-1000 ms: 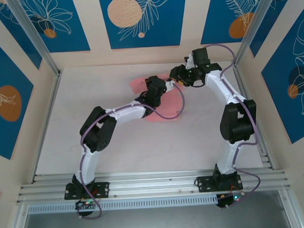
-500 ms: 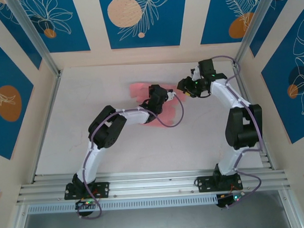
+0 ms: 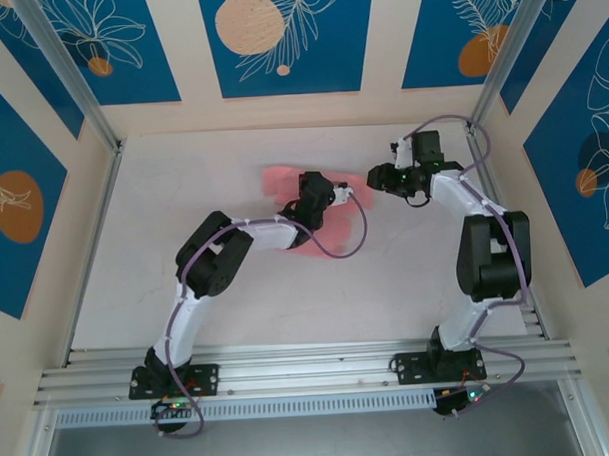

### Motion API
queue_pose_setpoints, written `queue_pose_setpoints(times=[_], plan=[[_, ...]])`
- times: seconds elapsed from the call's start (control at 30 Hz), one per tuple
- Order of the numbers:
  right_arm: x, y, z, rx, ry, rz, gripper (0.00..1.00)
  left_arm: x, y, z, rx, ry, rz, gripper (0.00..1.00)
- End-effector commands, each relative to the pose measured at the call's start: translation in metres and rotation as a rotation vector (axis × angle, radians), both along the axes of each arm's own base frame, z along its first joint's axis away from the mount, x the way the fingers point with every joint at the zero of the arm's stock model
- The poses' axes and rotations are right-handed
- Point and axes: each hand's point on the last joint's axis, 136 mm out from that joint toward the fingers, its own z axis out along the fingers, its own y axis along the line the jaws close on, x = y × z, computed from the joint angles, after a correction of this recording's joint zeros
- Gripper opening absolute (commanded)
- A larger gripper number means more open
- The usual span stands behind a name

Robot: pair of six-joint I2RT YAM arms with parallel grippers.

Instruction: Fold the paper box

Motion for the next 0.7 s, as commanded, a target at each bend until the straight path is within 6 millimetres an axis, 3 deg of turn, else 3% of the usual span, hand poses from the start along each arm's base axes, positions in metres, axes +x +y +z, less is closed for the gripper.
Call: queue_pose_setpoints(times=[0.0, 0.27, 0.33, 0.47, 0.57, 0.67], plan=[[0.014, 0.009, 0.004, -0.002, -0.058, 0.071, 0.55, -0.001, 0.004, 0.036, -0.109, -0.027, -0.009, 0.0], [0.013, 0.029, -0.012, 0.019, -0.048, 0.139, 0.51, -0.006, 0.005, 0.04, -0.142, 0.004, -0.043, 0.0], [0.011, 0.033, -0.012, 0.02, -0.057, 0.156, 0.44, -0.009, 0.005, 0.041, -0.151, 0.015, -0.056, 0.0], [0.011, 0.037, -0.012, -0.044, -0.087, 0.175, 0.18, -0.023, 0.005, 0.036, -0.157, 0.08, -0.107, 0.02], [0.01, 0.037, -0.006, -0.096, -0.138, 0.193, 0.05, -0.044, 0.006, 0.035, -0.161, 0.161, -0.18, 0.14], [0.009, 0.036, 0.004, -0.144, -0.218, 0.216, 0.02, -0.081, 0.01, 0.034, -0.162, 0.336, -0.297, 0.43]])
